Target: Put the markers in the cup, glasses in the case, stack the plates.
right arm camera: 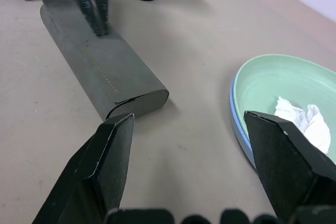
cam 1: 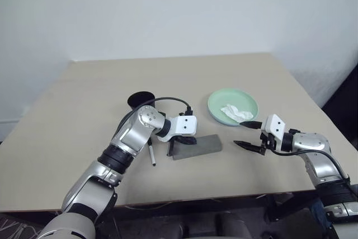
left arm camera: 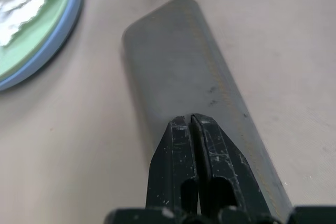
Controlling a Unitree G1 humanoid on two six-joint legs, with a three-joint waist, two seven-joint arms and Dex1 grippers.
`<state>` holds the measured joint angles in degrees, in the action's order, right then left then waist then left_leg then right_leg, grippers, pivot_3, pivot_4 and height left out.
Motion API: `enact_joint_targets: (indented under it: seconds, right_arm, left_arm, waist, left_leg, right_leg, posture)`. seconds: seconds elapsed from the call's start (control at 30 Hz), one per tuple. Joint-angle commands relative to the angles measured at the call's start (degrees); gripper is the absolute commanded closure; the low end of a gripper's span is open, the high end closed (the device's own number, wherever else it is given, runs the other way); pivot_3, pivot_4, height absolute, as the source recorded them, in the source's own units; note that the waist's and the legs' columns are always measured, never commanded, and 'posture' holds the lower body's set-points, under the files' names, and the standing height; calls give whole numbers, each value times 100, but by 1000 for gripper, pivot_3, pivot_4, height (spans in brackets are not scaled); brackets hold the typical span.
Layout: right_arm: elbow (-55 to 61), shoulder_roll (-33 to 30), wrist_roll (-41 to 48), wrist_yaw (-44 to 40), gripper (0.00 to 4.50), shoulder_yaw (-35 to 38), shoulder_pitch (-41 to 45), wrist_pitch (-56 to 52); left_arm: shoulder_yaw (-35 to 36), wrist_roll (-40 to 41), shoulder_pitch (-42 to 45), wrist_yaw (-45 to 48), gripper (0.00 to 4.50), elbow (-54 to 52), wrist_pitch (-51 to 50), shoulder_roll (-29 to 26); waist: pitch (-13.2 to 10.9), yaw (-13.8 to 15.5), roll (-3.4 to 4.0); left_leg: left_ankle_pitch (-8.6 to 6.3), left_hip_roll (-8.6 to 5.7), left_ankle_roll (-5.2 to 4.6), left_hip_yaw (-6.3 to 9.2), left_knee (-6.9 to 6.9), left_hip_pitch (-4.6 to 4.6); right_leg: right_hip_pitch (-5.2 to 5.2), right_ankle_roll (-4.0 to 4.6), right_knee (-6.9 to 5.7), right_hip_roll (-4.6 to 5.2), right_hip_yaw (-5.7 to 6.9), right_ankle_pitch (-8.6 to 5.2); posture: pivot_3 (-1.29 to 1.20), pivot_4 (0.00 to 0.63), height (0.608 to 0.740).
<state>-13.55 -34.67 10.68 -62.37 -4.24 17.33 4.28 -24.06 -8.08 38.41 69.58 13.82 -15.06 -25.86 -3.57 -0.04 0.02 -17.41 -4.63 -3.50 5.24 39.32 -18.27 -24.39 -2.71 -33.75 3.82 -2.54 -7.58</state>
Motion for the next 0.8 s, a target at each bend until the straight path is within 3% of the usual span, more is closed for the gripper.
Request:
enact_joint_targets:
  seconds: [0.03,0.37,0.53,0.8]
  right_arm:
    - [125,41,87,-30,880,32,160,62]
    - [804,106,1070,-504,880,161,307,-1078]
    - [574,227,998,-634,880,5,485,-1019]
    - [151,406,833,-764,880,-168,690,-790]
  left_arm:
    - [652,260,-30,-619,4446,-384,-501,32]
    - [1792,773,-1477,-2005,4446,-2373,-2228,5]
    - [2263,646,-2355,-3261,4446,-3304,-3165,395]
    - [2581,553,-2877,-4544,4446,-3963,-4173,796]
  waist:
    - [0,-2,-1]
    - [0,3,2]
    - [1,2,-1]
    - [1,-3,-2]
  left_leg:
    - [0,1,0,1,0,0]
    - [-10,13,17,7,-10,6]
    - [-12,15,19,5,-9,13]
    - [-15,21,27,-6,-12,31]
  right_leg:
    - [0,0,-1,0,1,0]
    - [-6,3,0,-6,9,2]
    - [1,3,2,-6,12,2]
    - [12,3,-1,-7,13,2]
  posture:
    - [0,0,740]
    - [0,0,740]
    - [0,0,740]
    - [0,0,740]
